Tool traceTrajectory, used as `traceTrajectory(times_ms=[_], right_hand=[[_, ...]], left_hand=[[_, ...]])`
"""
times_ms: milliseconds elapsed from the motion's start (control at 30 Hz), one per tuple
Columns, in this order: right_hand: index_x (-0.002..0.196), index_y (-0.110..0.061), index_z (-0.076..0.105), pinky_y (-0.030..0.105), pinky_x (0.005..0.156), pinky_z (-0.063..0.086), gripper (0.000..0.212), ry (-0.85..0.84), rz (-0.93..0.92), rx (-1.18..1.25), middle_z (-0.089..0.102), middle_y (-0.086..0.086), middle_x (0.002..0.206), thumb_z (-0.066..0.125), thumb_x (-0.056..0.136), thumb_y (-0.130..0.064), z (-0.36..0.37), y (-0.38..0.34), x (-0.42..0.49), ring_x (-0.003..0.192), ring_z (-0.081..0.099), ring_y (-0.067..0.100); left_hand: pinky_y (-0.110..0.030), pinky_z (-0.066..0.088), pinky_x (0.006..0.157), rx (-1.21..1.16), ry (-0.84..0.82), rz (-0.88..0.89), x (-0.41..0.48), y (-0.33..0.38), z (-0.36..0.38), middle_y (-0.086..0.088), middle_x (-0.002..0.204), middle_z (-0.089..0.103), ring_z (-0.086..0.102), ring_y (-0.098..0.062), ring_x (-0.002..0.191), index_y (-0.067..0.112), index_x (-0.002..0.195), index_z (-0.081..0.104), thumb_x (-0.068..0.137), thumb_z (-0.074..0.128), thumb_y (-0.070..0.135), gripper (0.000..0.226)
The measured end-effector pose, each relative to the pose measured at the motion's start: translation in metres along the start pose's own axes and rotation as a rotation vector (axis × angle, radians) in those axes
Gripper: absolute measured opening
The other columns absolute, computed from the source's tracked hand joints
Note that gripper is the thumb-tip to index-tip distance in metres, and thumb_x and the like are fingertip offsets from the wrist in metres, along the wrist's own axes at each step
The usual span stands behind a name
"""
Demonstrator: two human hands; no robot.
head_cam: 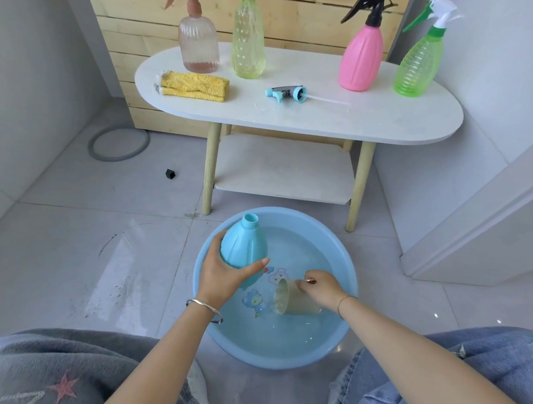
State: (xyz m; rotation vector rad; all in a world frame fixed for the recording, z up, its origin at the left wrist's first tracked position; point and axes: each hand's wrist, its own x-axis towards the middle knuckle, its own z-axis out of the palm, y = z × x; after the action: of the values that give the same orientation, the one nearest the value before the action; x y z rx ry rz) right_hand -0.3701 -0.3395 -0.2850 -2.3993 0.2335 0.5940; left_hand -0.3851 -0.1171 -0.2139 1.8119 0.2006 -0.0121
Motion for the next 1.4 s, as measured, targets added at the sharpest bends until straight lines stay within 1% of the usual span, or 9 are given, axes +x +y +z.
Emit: traceTrajectory(times_ms=[200, 367, 533, 633, 733, 900, 1100, 1267, 1400], right_hand=[[0.066, -0.011, 0.055, 0.027, 0.059, 0.030, 0.018, 0.118, 0.059, 0.461, 0.043, 0.006, 0.068, 0.064, 0.081, -0.014, -0.041, -0.012, -0.014, 0.068, 0.039, 0.017], [0.062, -0.018, 0.061, 0.024, 0.066, 0.033, 0.024, 0.252, 0.015, 0.711, 0.050, -0.002, 0.067, 0.062, 0.086, -0.012, -0.095, -0.038, -0.025, 0.069, 0.044, 0.012], [0.060, -0.018, 0.052, 0.028, 0.060, 0.018, 0.023, 0.308, -0.126, 0.859, 0.027, -0.005, 0.056, 0.067, 0.078, -0.020, -0.148, -0.064, -0.045, 0.058, 0.022, 0.013], [0.058, -0.020, 0.056, 0.027, 0.062, 0.021, 0.019, 0.302, -0.212, 0.880, 0.029, -0.007, 0.054, 0.068, 0.072, -0.025, -0.171, -0.080, -0.064, 0.057, 0.024, 0.012], [0.059, -0.020, 0.047, 0.026, 0.070, 0.026, 0.032, 0.299, -0.282, 0.847, 0.030, -0.011, 0.048, 0.070, 0.082, -0.019, -0.185, -0.088, -0.079, 0.054, 0.029, 0.009], [0.043, -0.023, 0.040, 0.034, 0.080, 0.030, 0.048, 0.353, -0.371, 0.818, 0.034, -0.009, 0.049, 0.076, 0.074, -0.020, -0.188, -0.089, -0.093, 0.064, 0.040, 0.016], [0.056, -0.014, 0.042, 0.033, 0.075, 0.039, 0.042, 0.402, -0.441, 0.769, 0.044, 0.015, 0.069, 0.077, 0.055, -0.037, -0.181, -0.096, -0.104, 0.072, 0.049, 0.023], [0.061, -0.008, 0.041, 0.030, 0.070, 0.040, 0.038, 0.460, -0.519, 0.701, 0.040, 0.008, 0.061, 0.076, 0.074, -0.010, -0.177, -0.105, -0.111, 0.057, 0.054, 0.014], [0.056, -0.013, 0.033, 0.023, 0.059, 0.036, 0.046, 0.530, -0.542, 0.635, 0.029, -0.013, 0.045, 0.072, 0.077, -0.001, -0.177, -0.110, -0.111, 0.047, 0.045, 0.005]], left_hand=[[-0.014, 0.047, 0.070, -0.039, 0.020, -0.002, -0.004, 0.007, -0.001, 0.017, 0.106, 0.057, 0.058, -0.002, 0.097, 0.031, 0.118, 0.047, 0.058, 0.092, 0.030, 0.075], [-0.013, 0.046, 0.069, -0.067, 0.014, 0.013, -0.009, 0.016, -0.001, 0.020, 0.105, 0.056, 0.056, 0.002, 0.095, 0.031, 0.118, 0.046, 0.059, 0.091, 0.029, 0.074], [-0.010, 0.047, 0.065, -0.070, -0.027, 0.045, -0.014, 0.025, 0.002, 0.020, 0.106, 0.055, 0.056, 0.005, 0.094, 0.032, 0.118, 0.045, 0.061, 0.091, 0.026, 0.074], [-0.009, 0.048, 0.064, -0.068, -0.057, 0.061, -0.015, 0.028, 0.005, 0.019, 0.109, 0.057, 0.056, 0.004, 0.097, 0.035, 0.120, 0.045, 0.061, 0.091, 0.030, 0.075], [-0.013, 0.050, 0.068, -0.070, -0.090, 0.073, -0.017, 0.029, 0.009, 0.017, 0.111, 0.059, 0.059, -0.002, 0.101, 0.037, 0.120, 0.046, 0.059, 0.091, 0.034, 0.076], [-0.008, 0.048, 0.069, -0.024, -0.133, 0.122, -0.020, 0.029, 0.015, 0.018, 0.113, 0.059, 0.058, 0.001, 0.102, 0.037, 0.122, 0.046, 0.055, 0.093, 0.038, 0.081], [-0.003, 0.045, 0.069, 0.001, -0.154, 0.138, -0.022, 0.027, 0.020, 0.016, 0.112, 0.059, 0.056, 0.009, 0.098, 0.035, 0.120, 0.048, 0.054, 0.094, 0.035, 0.081], [-0.009, 0.047, 0.075, 0.040, -0.179, 0.178, -0.022, 0.022, 0.023, 0.018, 0.113, 0.059, 0.056, 0.008, 0.100, 0.034, 0.123, 0.047, 0.052, 0.094, 0.037, 0.085], [-0.022, 0.049, 0.086, 0.061, -0.169, 0.185, -0.021, 0.017, 0.024, 0.021, 0.115, 0.059, 0.057, 0.000, 0.105, 0.038, 0.126, 0.046, 0.047, 0.089, 0.053, 0.091]])
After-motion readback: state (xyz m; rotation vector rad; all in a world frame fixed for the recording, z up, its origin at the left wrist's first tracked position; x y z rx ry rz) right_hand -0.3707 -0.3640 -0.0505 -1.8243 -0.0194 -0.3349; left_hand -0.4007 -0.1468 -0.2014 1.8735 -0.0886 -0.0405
